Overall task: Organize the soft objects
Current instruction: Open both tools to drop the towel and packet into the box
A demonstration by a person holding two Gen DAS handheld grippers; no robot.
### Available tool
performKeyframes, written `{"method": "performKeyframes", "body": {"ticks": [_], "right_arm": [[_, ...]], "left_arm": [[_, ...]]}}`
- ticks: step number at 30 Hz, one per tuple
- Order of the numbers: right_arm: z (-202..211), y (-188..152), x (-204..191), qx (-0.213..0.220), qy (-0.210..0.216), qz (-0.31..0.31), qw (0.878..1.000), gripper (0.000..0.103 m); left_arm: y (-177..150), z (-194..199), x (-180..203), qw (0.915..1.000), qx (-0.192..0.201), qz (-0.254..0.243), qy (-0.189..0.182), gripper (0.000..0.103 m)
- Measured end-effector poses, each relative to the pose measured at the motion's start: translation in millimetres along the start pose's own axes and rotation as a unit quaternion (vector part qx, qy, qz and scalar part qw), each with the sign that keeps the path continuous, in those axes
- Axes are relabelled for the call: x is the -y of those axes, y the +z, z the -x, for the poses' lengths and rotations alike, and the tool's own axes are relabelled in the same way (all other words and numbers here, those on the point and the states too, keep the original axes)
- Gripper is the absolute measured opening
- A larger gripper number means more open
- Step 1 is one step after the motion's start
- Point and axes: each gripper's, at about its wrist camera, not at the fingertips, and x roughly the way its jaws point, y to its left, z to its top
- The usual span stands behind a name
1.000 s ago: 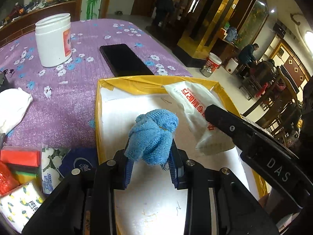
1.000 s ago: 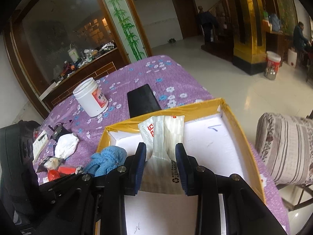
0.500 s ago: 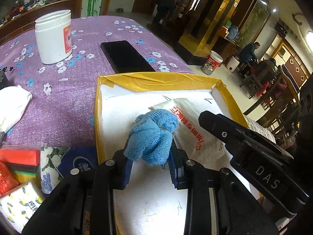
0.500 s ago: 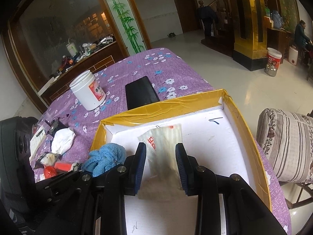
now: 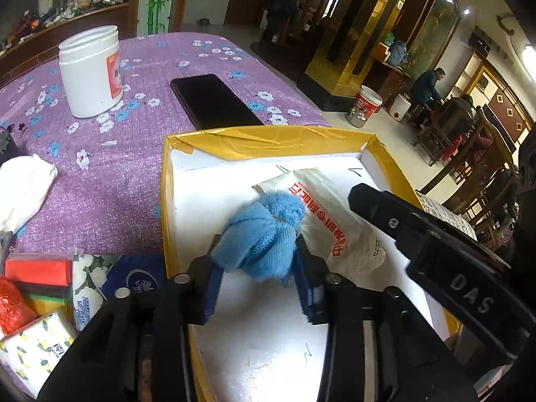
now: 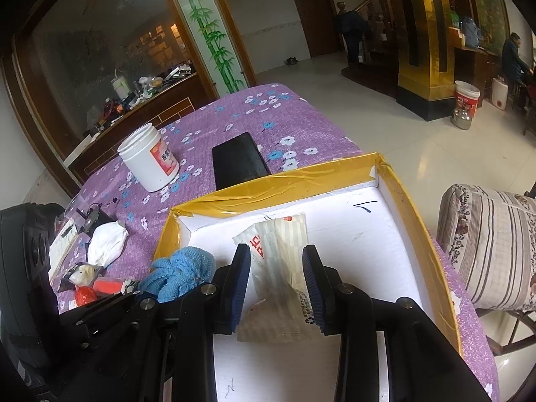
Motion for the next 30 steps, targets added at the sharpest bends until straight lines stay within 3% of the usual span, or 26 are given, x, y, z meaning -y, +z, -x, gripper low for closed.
{"method": "performKeyframes", "body": {"ticks": [4, 7, 11, 17, 22, 25, 30], "right_arm": [[13.0, 0.1, 3.9, 0.008, -0.001, -0.012, 1.000, 0.049], [29.6, -0.5, 3.4, 0.019, -0.011, -0.006, 1.000, 0.050], [65.8, -6.2, 5.1, 0.047, -0.024, -0.002, 0.999, 0.064], [110.7, -19.3, 8.5, 0.077, -0.030, 0.005, 0.997, 0.068], [138.1, -30.9, 5.2, 0.102, -0.007, 0.002, 0.995, 0.073], [143.8, -38.4, -3.7, 0.107, 0.006, 0.007, 0.994, 0.075], [136.4, -52.9, -28.3, 0.090, 0.029, 0.027, 0.995, 0.075]], "left_arm": [[-0.4, 8.2, 2.1, 0.9997, 0.022, -0.007, 0.011, 0.055], [-1.7, 17.4, 6.6, 0.9984, 0.047, -0.020, 0.025, 0.055], [-3.2, 30.6, 16.4, 0.9954, 0.076, -0.041, 0.041, 0.056], [-7.4, 56.6, 30.3, 0.9926, 0.095, -0.062, 0.043, 0.056], [-24.2, 90.3, 30.8, 0.9879, 0.116, -0.079, 0.066, 0.057], [-36.3, 109.4, 23.4, 0.9847, 0.126, -0.084, 0.086, 0.070], [-60.8, 135.4, 6.9, 0.9793, 0.143, -0.083, 0.117, 0.070]]}}
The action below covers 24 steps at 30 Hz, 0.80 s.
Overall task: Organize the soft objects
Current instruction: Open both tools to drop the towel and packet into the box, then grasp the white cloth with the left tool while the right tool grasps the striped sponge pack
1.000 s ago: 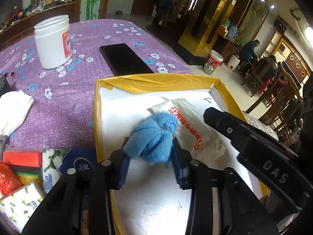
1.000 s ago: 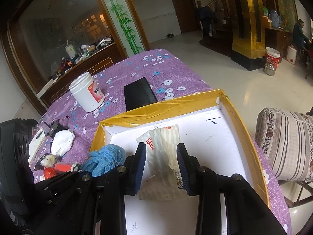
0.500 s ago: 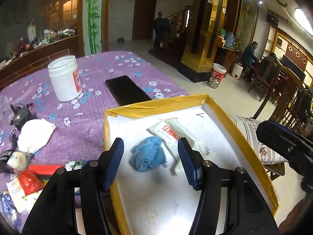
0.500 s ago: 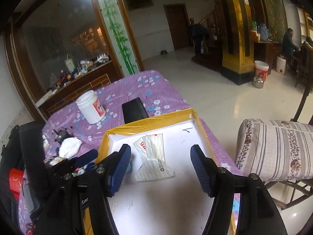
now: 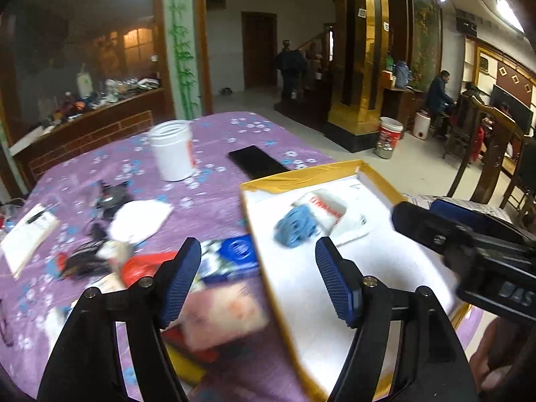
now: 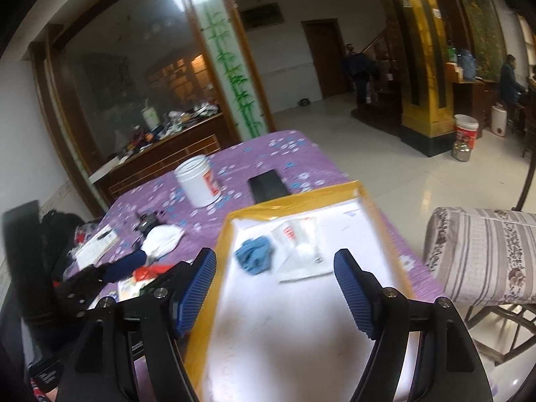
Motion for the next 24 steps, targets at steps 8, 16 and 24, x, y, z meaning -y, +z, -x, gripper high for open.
{"method": "performKeyframes", "body": {"ticks": [8, 16, 24], "right_arm": [[-15.4, -28.5, -56.9, -0.033, 0.038, 0.051, 0.997, 0.075], [-27.0, -52.6, -96.3, -0.059, 0.066, 0.099, 0.991, 0.075], [-36.3, -63.1, -112.7, -0.070, 0.083, 0.122, 0.987, 0.076]], "left_arm": [[-42.8, 18.1, -48.0, 0.9992, -0.024, 0.031, 0.011, 0.070], [-74.1, 42.3, -107.0, 0.9959, -0.023, 0.084, 0.026, 0.070], [-97.1, 44.1, -213.1, 0.9744, -0.042, 0.189, 0.114, 0.071]]}}
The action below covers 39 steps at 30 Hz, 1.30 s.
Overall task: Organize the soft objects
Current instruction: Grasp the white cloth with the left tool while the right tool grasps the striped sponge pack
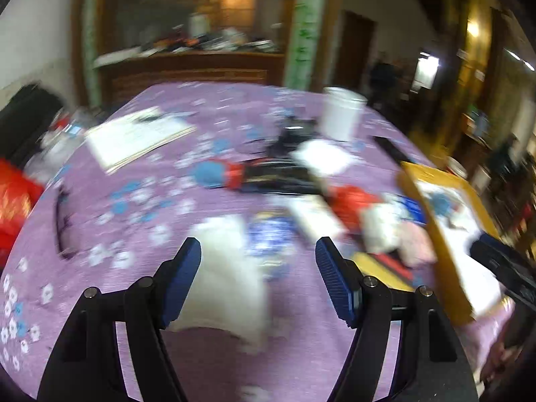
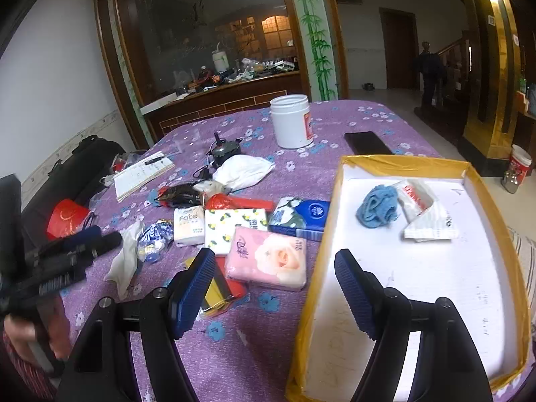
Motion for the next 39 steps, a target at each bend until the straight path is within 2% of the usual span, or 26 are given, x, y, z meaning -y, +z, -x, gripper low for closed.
{"method": "performKeyframes", "body": {"ticks": [2, 6, 9, 14, 15, 16, 17, 18, 19, 20, 23, 25, 28, 31, 36, 39], "right_arm": [[-2.7, -1.2, -1.0, -0.003, 0.007, -0.001, 1.000, 0.076], [-6.5, -3.7, -4.3, -0.007, 0.017, 0.005, 1.000, 0.076], [-8.2, -5.3, -7.8, -0.010, 0.022, 0.012, 1.000, 0.076], [-11.5, -9.2, -15.6, -0.015, 0.033, 0.028, 0.999, 0.076], [-13.1, -10.6, -18.3, -0.018, 0.037, 0.033, 0.999, 0.076], [-14.6, -11.4, -21.0, -0.021, 0.043, 0.037, 0.998, 0.077], [-15.6, -12.5, -23.6, -0.024, 0.049, 0.041, 0.998, 0.078], [-17.3, -13.5, -28.2, -0.027, 0.057, 0.049, 0.997, 0.079], [-18.9, -14.5, -33.2, -0.031, 0.063, 0.057, 0.996, 0.080], [-20.3, -15.1, -37.4, -0.033, 0.067, 0.064, 0.995, 0.081], [-26.2, -18.1, -54.0, -0.049, 0.089, 0.091, 0.991, 0.081], [-32.4, -19.4, -62.9, -0.060, 0.090, 0.105, 0.989, 0.082], [-49.0, -18.3, -67.6, -0.086, 0.087, 0.109, 0.986, 0.082], [-67.6, -14.8, -67.5, -0.114, 0.086, 0.100, 0.985, 0.082], [-95.2, -11.1, -63.1, -0.141, 0.039, 0.094, 0.985, 0.082], [-112.5, -12.0, -60.6, -0.165, 0.044, 0.084, 0.982, 0.082]], "left_arm": [[-0.3, -13.9, -18.7, 0.9993, -0.021, 0.026, 0.014, 0.071], [-7.0, -38.9, -37.6, 0.9963, -0.062, 0.059, 0.009, 0.071], [-12.5, -51.4, -36.2, 0.9957, -0.068, 0.059, 0.023, 0.071], [-12.5, -65.0, -33.5, 0.9965, -0.064, 0.054, 0.006, 0.069], [-12.2, -68.2, -36.5, 0.9957, -0.070, 0.059, -0.006, 0.055], [-11.6, -68.9, -39.2, 0.9949, -0.074, 0.066, -0.017, 0.034], [-11.2, -69.9, -41.6, 0.9944, -0.076, 0.071, -0.017, 0.030], [-11.7, -68.2, -44.9, 0.9940, -0.072, 0.079, -0.026, 0.019], [-10.8, -67.7, -45.7, 0.9933, -0.071, 0.082, -0.039, 0.013], [-10.8, -65.5, -47.1, 0.9926, -0.067, 0.088, -0.049, 0.013], [-8.7, -50.1, -52.0, 0.9920, -0.020, 0.104, -0.069, 0.012], [-6.2, -41.7, -46.8, 0.9939, 0.007, 0.091, -0.062, 0.012], [-5.2, -30.7, -35.3, 0.9941, 0.034, 0.063, -0.082, 0.012], [-5.5, -26.2, -25.6, 0.9929, 0.038, 0.041, -0.106, 0.012], [-5.1, -28.4, -21.6, 0.9900, 0.022, 0.036, -0.134, 0.012], [-5.7, -28.4, -19.7, 0.9896, 0.021, 0.034, -0.138, 0.012]]}}
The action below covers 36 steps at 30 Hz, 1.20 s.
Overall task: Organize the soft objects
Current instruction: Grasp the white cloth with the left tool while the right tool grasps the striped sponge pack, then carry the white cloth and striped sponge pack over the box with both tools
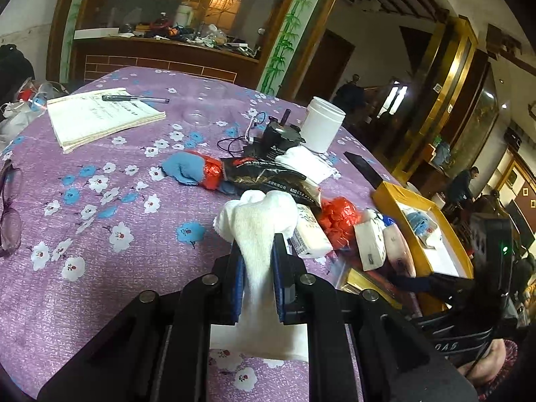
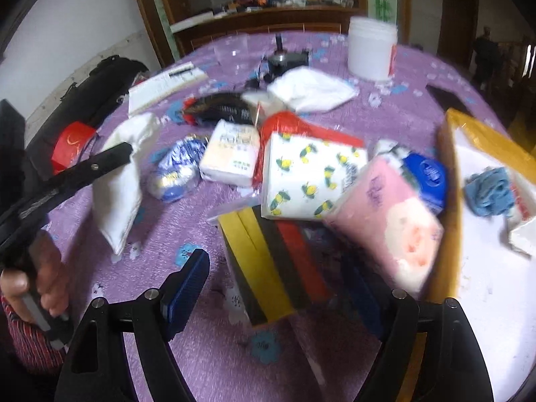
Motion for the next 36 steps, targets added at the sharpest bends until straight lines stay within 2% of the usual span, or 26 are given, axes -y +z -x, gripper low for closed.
{"method": "performKeyframes", "body": {"ticks": [1, 3, 4, 7, 11, 19, 27, 36], "right_arm": [[-3.0, -0.9, 0.3, -0.002, 0.005, -0.004, 1.000, 0.082], [-7.0, -3.5, -4.5, -0.006, 0.013, -0.001, 1.000, 0.068], [-5.4, -4.3, -8.3, 0.001, 0.004, 0.005, 1.000, 0.049], [1.0, -7.0, -16.1, 0.017, 0.033, 0.008, 0.999, 0.049], [9.9, -10.9, -25.0, 0.048, 0.041, 0.026, 0.998, 0.049], [29.3, -13.3, -38.1, 0.108, 0.002, 0.047, 0.993, 0.049], [35.8, -15.5, -28.2, 0.130, -0.010, 0.019, 0.991, 0.049], [51.4, -24.5, -23.8, 0.163, -0.031, 0.008, 0.986, 0.049]], "left_arm": [[0.0, -0.6, 0.4, 1.0000, -0.001, 0.000, -0.002, 0.012], [-0.2, -1.9, 1.7, 1.0000, -0.004, -0.002, -0.004, 0.012], [-0.7, -2.2, 2.1, 1.0000, -0.004, -0.003, -0.004, 0.012], [-1.3, -2.9, 3.1, 1.0000, -0.005, -0.006, -0.007, 0.012], [-1.8, -4.7, 4.5, 0.9999, -0.008, -0.009, -0.010, 0.012], [-3.0, -1.3, 8.2, 0.9999, 0.000, -0.017, -0.001, 0.012], [-13.2, 9.2, 38.5, 0.9966, 0.019, -0.069, 0.039, 0.012], [-28.3, 11.6, 82.7, 0.9859, 0.024, -0.140, 0.088, 0.012]]}}
